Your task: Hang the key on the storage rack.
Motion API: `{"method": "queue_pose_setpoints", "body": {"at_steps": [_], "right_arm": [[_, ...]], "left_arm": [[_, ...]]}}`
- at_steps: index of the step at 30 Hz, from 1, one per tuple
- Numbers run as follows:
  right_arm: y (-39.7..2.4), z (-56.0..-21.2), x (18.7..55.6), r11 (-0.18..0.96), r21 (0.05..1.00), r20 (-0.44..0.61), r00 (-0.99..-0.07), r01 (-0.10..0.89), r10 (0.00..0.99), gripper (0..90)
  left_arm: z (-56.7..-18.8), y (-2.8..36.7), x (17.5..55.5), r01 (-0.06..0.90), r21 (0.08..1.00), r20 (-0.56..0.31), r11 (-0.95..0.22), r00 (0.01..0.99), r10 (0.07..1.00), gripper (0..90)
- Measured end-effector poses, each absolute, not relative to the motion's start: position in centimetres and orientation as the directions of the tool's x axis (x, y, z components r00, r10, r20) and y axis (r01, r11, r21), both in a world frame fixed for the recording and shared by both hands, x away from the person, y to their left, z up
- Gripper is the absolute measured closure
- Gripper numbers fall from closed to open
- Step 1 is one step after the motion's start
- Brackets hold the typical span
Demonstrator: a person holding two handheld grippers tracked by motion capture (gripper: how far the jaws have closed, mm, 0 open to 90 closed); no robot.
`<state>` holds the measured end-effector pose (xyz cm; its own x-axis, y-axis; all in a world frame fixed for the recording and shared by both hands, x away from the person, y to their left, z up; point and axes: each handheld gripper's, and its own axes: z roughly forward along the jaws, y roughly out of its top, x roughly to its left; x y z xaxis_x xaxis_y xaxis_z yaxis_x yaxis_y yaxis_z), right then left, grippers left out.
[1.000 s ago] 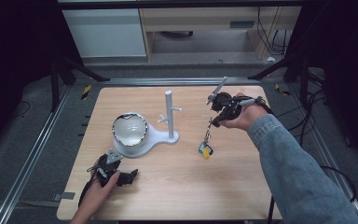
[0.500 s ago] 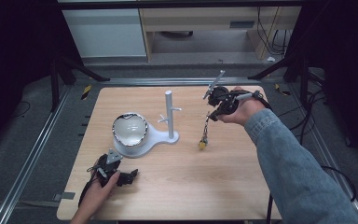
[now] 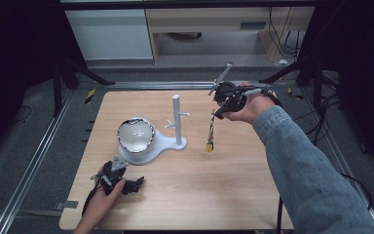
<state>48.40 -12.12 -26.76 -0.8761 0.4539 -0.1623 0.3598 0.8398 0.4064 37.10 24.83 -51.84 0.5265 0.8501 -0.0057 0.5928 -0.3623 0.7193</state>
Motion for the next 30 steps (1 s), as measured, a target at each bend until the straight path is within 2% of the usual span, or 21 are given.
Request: {"method": "queue_pose_setpoints", "body": {"at_steps": [30], "right_arm": [[-8.3,-23.1,49.5,0.866,0.394,-0.218,-0.884,0.308,0.413,88.9]], "left_arm": [[-51.8,24.8,37.1,0.593,0.719,-0.006,-0.362,0.526,0.85,0.0]]}}
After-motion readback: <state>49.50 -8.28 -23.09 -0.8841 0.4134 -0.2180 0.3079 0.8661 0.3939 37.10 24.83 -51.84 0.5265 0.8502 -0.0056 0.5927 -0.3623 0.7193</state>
